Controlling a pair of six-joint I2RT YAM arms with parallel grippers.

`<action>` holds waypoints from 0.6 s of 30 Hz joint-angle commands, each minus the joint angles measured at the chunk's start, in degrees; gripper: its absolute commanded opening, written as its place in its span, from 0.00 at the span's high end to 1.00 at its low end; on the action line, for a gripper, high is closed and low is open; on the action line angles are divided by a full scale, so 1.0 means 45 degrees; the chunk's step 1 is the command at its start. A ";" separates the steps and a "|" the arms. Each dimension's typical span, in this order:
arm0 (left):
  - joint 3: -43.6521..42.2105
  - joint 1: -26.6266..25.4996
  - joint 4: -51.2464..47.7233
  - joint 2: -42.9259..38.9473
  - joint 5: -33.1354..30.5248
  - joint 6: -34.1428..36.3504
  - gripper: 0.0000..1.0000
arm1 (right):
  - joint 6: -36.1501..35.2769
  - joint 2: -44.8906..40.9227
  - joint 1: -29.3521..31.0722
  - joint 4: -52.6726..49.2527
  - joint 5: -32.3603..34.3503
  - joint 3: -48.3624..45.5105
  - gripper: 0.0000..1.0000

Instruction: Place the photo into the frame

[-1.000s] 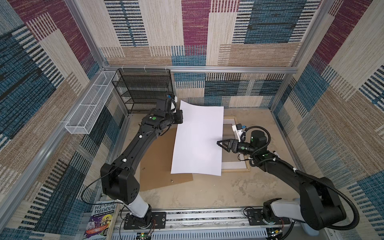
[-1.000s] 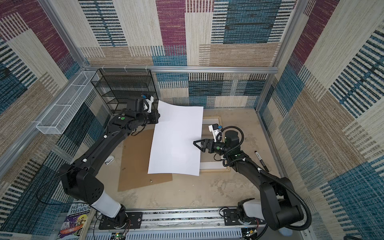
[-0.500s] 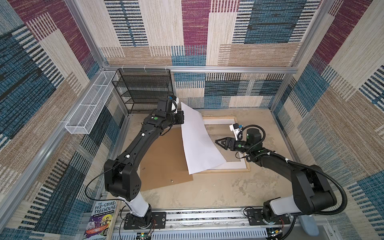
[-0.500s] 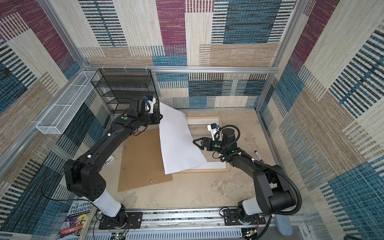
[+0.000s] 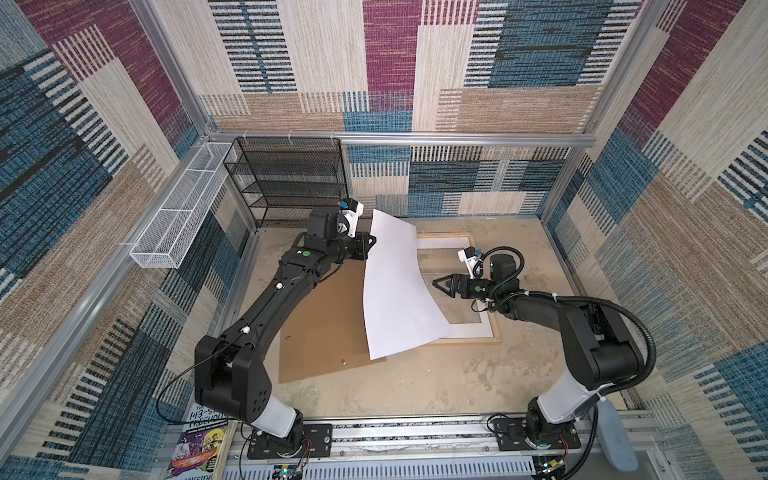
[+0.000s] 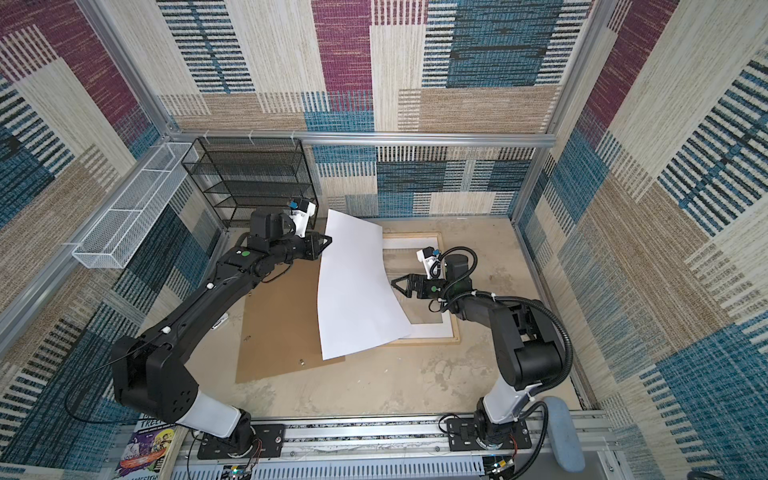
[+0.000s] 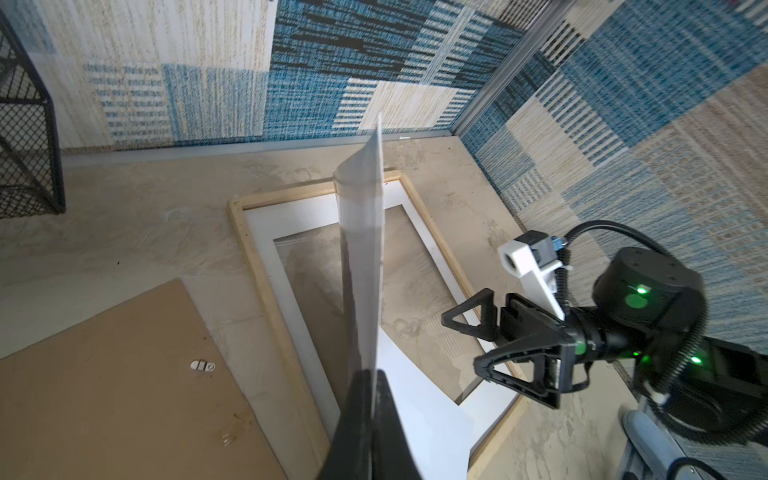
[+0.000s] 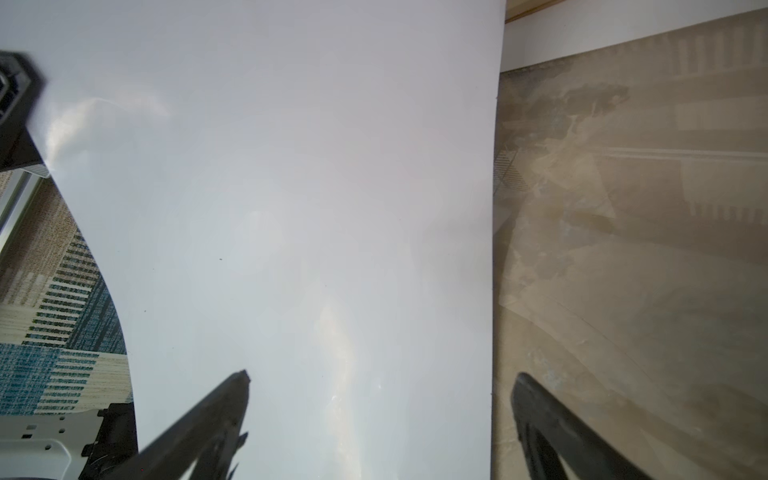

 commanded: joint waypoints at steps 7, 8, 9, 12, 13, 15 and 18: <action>-0.1448 0.0035 0.2636 -0.1472 0.2289 0.0447 1.00 | -0.0338 0.0725 0.0001 0.2322 -0.0903 -0.0096 0.00; -0.1521 0.0039 0.2745 -0.1599 0.2355 0.0389 1.00 | -0.0338 0.0817 0.0000 0.2397 -0.0923 -0.0059 0.00; -0.1598 0.0034 0.2839 -0.1736 0.2465 0.0316 1.00 | -0.0318 0.0955 0.0001 0.2526 -0.0932 -0.0067 0.00; -0.1759 0.0034 0.3015 -0.2119 0.2735 0.0169 1.00 | -0.0212 0.1177 0.0000 0.2960 -0.0934 -0.0058 0.00; -0.1833 0.0034 0.3048 -0.2248 0.2808 0.0133 1.00 | -0.0184 0.1262 0.0002 0.3122 -0.0967 -0.0051 0.00; -0.1990 0.0032 0.3191 -0.2541 0.2944 0.0127 1.00 | -0.0090 0.1389 -0.0001 0.3516 -0.1094 -0.0042 0.00; -0.2207 0.0039 0.3375 -0.2850 0.2961 0.0088 1.00 | 0.0170 0.1570 0.0003 0.4161 -0.1595 0.0015 0.00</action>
